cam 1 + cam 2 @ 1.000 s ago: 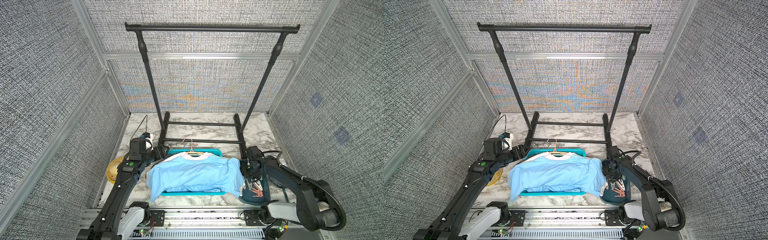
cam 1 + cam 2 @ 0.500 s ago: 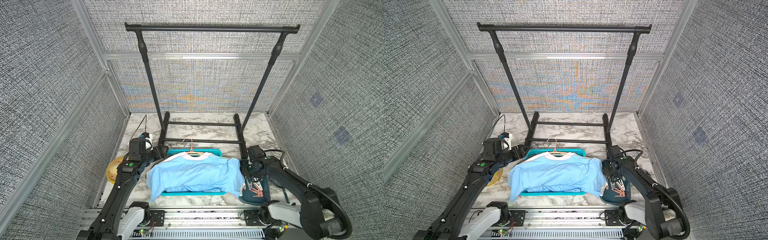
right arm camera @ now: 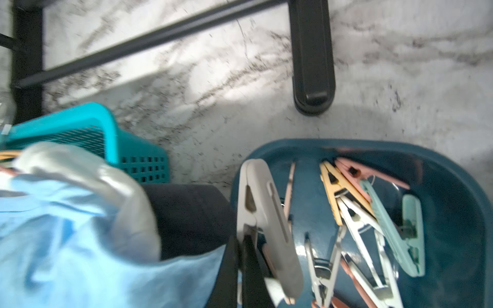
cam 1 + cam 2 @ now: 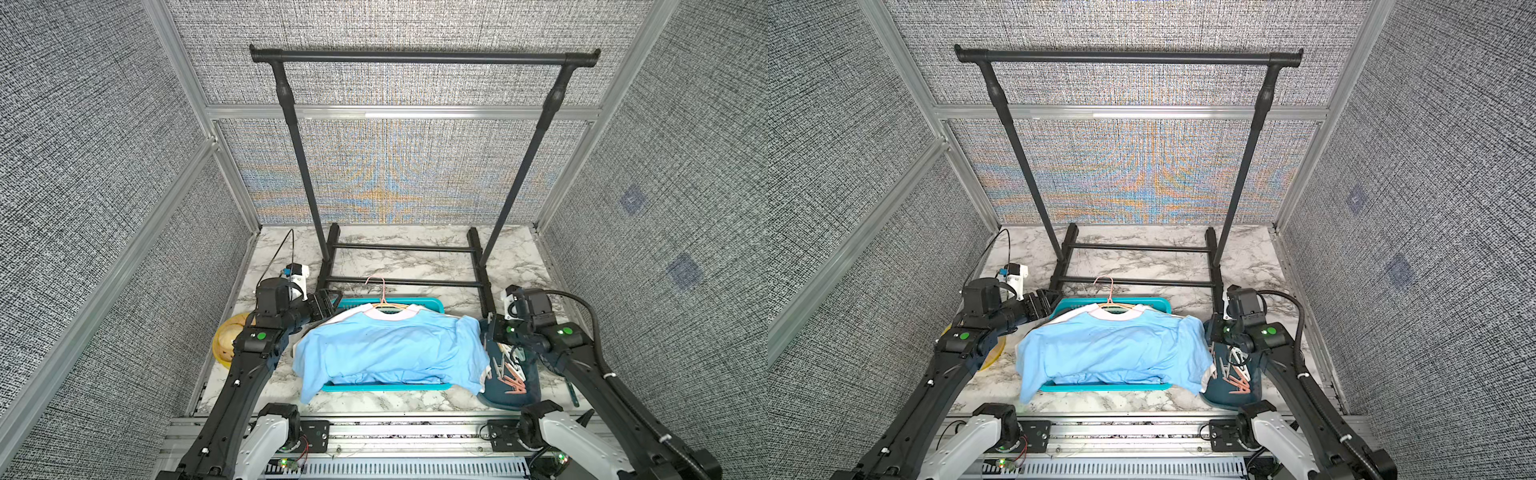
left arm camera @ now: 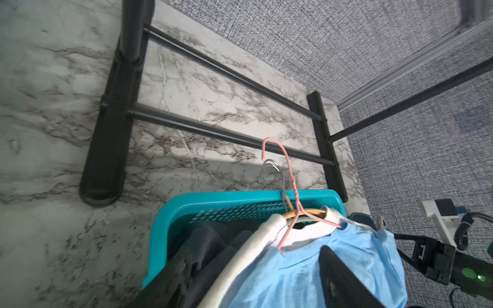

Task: Use clothespins to secure the t-shirt on both sides of the hanger
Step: Pick up the clothespin from the storage box.

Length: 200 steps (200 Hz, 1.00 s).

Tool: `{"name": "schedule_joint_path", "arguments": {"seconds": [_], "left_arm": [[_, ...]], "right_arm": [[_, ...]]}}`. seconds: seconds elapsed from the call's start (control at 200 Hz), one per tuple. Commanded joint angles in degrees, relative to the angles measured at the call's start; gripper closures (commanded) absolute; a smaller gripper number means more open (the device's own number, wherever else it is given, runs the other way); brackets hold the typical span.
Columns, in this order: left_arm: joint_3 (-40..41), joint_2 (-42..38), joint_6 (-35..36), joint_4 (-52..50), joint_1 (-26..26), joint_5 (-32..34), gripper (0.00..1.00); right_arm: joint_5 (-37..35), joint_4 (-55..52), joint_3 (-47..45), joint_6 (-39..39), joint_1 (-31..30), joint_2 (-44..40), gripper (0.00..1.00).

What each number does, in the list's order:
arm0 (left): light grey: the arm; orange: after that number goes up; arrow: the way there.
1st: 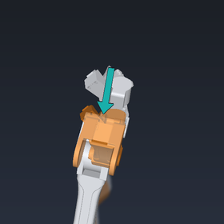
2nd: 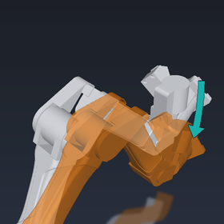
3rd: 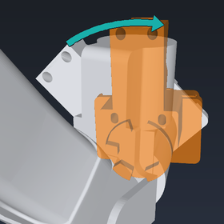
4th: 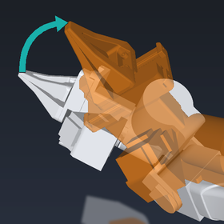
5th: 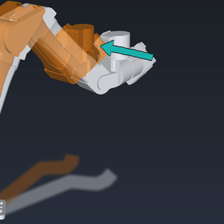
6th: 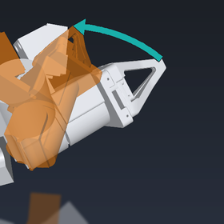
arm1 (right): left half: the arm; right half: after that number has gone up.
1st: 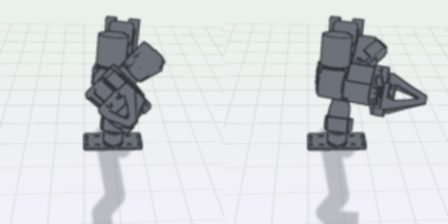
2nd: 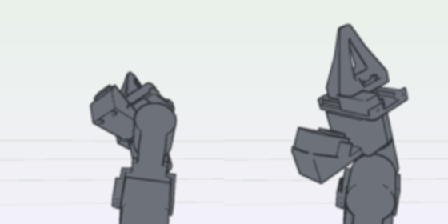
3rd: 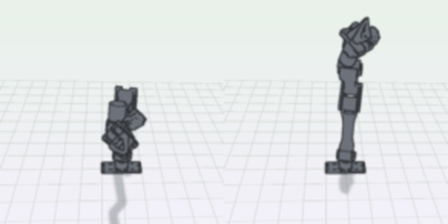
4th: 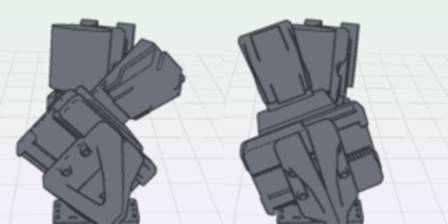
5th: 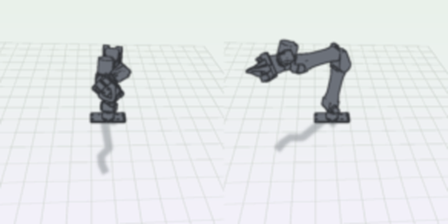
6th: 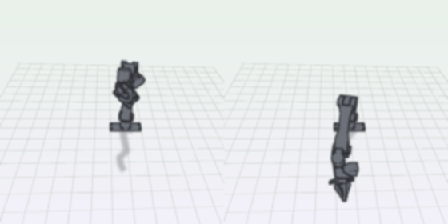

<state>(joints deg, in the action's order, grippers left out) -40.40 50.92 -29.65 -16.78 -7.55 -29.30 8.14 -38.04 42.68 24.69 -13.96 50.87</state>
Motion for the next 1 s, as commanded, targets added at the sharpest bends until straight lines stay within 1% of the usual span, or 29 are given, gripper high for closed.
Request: {"name": "schedule_joint_path", "arguments": {"seconds": [0.0,0.09,0.185,0.225,0.275,0.335,0.385,0.46,0.505,0.565,0.655,0.761,0.886,0.996], "left_arm": [[-1.1,-0.5,0.7,5.5,-0.2,-4.0,0.27],[-2.6,-0.8,1.5,5.5,-0.6,-6.0,0.28],[-3.9,-1.2,3.4,5.6,-1.9,-6.4,0.30],[-4.5,-1.2,4.2,6.0,-2.7,-6.8,0.31],[-4.9,-1.1,5.5,8.5,-3.6,-9.7,0.32],[-5.1,-0.8,6.2,12.6,-5.2,-12.4,0.33],[-5.8,-0.1,7.5,15.2,-6.9,-14.2,0.35],[-7.7,1.6,11.4,16.1,-10.5,-15.5,0.35],[-8.8,2.9,14.2,16.1,-12.7,-16.9,0.35],[-10.4,5.0,17.6,16.8,-15.7,-19.7,0.35],[-12.4,7.6,22.6,18.3,-20.3,-22.5,0.35],[-10.3,9.6,25.4,23.5,-23.3,-23.4,0.35],[-5.2,10.9,24.4,32.3,-25.0,-23.7,0.45],[-1.5,10.3,23.2,38.3,-25.2,-24.5,0.46]], "right_arm": [[4.4,3.4,2.2,-4.6,-0.5,-2.1,1.00],[6.5,5.4,5.2,-9.5,-1.6,-2.4,1.00],[9.2,10.0,7.4,-15.3,-4.2,-2.4,1.00],[10.8,12.9,7.5,-19.5,-5.7,-2.5,1.00],[11.7,16.6,7.4,-24.3,-8.0,-2.9,1.00],[13.5,21.5,6.2,-31.9,-10.5,-3.6,1.00],[17.3,25.6,4.5,-41.0,-11.9,-4.0,1.00],[21.7,27.2,4.0,-54.3,-13.8,-3.8,1.00],[22.8,27.2,4.3,-59.4,-14.6,-3.3,1.00],[24.6,25.6,5.5,-64.3,-15.1,-2.3,1.00],[25.3,23.1,6.7,-70.8,-15.4,-0.9,1.00],[22.8,22.8,7.2,-73.7,-16.1,-0.1,1.00],[19.8,22.2,8.0,-77.1,-17.3,1.2,1.00],[17.5,20.2,10.2,-79.7,-18.7,3.4,1.00]]}}
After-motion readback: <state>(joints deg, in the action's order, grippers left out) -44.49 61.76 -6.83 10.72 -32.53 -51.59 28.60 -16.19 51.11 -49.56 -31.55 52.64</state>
